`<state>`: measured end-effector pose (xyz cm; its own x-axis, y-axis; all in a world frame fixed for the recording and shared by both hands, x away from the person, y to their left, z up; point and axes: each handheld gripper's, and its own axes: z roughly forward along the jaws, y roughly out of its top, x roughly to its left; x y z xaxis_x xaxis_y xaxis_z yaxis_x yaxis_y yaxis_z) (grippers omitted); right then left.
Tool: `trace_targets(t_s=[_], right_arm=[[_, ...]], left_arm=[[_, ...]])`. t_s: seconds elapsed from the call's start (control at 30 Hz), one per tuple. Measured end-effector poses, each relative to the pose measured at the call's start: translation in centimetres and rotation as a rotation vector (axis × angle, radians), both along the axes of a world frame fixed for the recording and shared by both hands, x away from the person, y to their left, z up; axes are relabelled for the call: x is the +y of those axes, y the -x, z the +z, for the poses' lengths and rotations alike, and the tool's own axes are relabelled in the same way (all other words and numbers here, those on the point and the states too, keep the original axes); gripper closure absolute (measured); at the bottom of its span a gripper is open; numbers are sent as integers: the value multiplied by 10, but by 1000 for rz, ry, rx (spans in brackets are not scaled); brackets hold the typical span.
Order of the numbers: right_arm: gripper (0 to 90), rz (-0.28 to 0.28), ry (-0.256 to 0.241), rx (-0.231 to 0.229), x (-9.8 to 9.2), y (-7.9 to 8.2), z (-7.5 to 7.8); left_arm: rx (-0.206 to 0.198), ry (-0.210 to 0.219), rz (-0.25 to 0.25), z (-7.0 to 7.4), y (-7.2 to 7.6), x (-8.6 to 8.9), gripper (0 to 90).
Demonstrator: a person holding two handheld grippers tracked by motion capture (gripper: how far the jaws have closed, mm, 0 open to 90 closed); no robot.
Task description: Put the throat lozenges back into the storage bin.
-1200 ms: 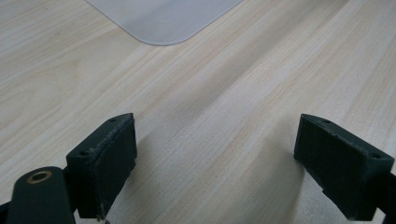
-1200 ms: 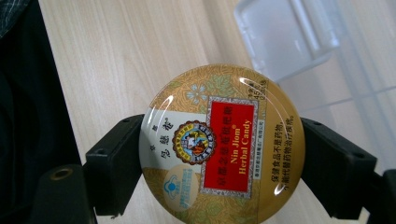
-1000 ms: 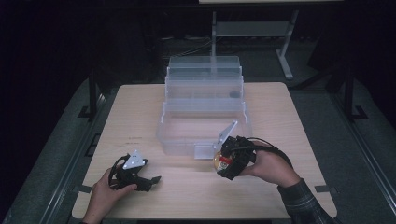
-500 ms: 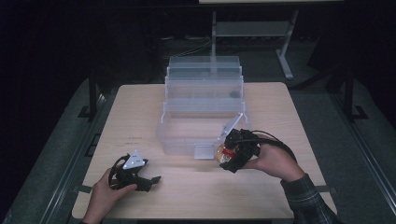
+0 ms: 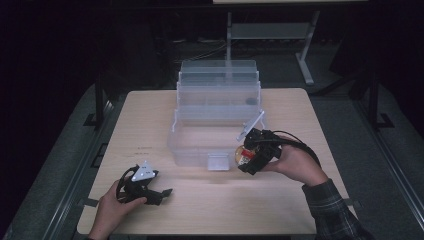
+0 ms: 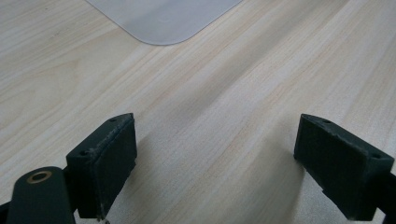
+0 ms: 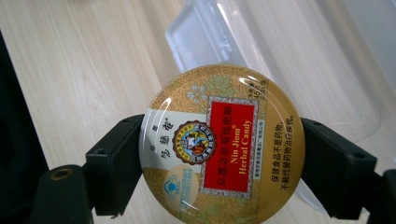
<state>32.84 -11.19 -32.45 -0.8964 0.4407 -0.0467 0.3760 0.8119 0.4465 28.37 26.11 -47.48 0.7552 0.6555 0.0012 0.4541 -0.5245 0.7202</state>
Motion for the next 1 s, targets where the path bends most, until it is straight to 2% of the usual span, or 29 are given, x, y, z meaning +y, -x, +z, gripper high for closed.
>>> trace_targets(t_s=[0.63,1.0], right_arm=[[197,-73,30,6,-7,-28,3],[197,-127,28,-5,-9,-43,6]], left_arm=[[-1,1,1,0,0,0,122],[-1,1,1,0,0,0,122]])
